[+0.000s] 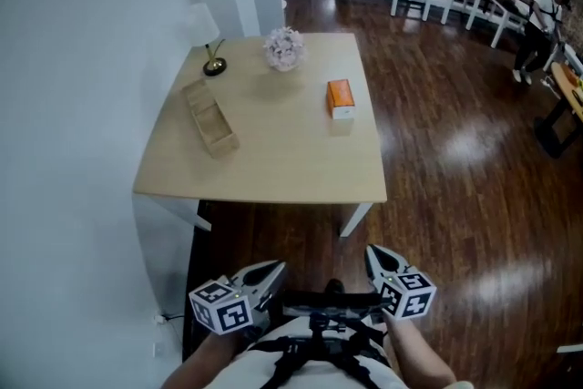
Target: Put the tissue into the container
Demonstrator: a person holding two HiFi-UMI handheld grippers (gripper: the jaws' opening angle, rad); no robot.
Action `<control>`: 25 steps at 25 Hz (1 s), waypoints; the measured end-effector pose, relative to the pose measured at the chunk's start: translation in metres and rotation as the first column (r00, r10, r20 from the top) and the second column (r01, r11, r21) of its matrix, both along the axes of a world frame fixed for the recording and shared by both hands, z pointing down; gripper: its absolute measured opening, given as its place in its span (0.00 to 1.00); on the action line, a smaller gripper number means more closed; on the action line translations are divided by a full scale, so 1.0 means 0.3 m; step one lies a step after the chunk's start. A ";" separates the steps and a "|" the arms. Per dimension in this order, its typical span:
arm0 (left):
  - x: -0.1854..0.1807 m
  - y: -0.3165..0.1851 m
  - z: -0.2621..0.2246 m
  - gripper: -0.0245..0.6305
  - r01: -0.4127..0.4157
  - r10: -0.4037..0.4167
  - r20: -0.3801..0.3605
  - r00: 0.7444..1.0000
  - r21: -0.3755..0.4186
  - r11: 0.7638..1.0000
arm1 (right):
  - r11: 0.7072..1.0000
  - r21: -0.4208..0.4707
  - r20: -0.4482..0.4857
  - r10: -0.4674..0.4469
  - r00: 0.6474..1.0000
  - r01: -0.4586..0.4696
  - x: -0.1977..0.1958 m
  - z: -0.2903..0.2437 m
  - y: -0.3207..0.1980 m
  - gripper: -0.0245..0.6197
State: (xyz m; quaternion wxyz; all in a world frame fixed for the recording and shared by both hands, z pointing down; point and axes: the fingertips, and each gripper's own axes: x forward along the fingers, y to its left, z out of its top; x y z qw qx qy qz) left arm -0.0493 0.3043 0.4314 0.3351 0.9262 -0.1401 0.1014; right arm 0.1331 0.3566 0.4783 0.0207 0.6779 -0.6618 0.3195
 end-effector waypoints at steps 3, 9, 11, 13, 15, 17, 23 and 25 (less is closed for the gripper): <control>0.041 -0.038 0.016 0.06 0.037 -0.037 0.021 0.999 -0.023 0.999 | 0.999 0.002 0.024 -0.037 0.999 0.037 0.047 0.007 -0.063 0.03; 0.168 -0.114 0.013 0.06 0.084 -0.083 0.036 0.996 -0.028 0.996 | 0.996 0.013 0.024 -0.084 0.996 0.084 0.159 0.006 -0.168 0.04; 0.218 -0.126 0.007 0.06 0.089 -0.088 0.035 0.996 -0.026 0.996 | 0.996 -0.001 0.019 -0.087 0.996 0.088 0.193 0.011 -0.179 0.04; 0.262 -0.136 0.004 0.06 0.089 -0.088 0.037 0.995 -0.026 0.996 | 0.996 -0.020 0.017 -0.088 0.996 0.088 0.229 0.033 -0.182 0.04; 0.297 -0.145 0.008 0.06 0.090 -0.088 0.044 0.995 -0.029 0.996 | 0.996 -0.035 0.025 -0.085 0.996 0.086 0.259 0.057 -0.186 0.05; 0.316 -0.154 0.017 0.06 0.092 -0.090 0.060 0.994 -0.035 0.995 | 0.995 -0.044 0.040 -0.084 0.996 0.086 0.276 0.078 -0.191 0.10; 0.362 -0.177 0.037 0.06 0.086 -0.082 0.093 0.992 -0.048 0.995 | 0.993 -0.066 0.116 -0.091 0.989 0.099 0.271 0.145 -0.203 0.16; 0.368 -0.190 0.040 0.06 0.091 -0.086 0.096 0.992 -0.051 0.995 | 0.992 -0.069 0.125 -0.097 0.987 0.106 0.275 0.158 -0.225 0.19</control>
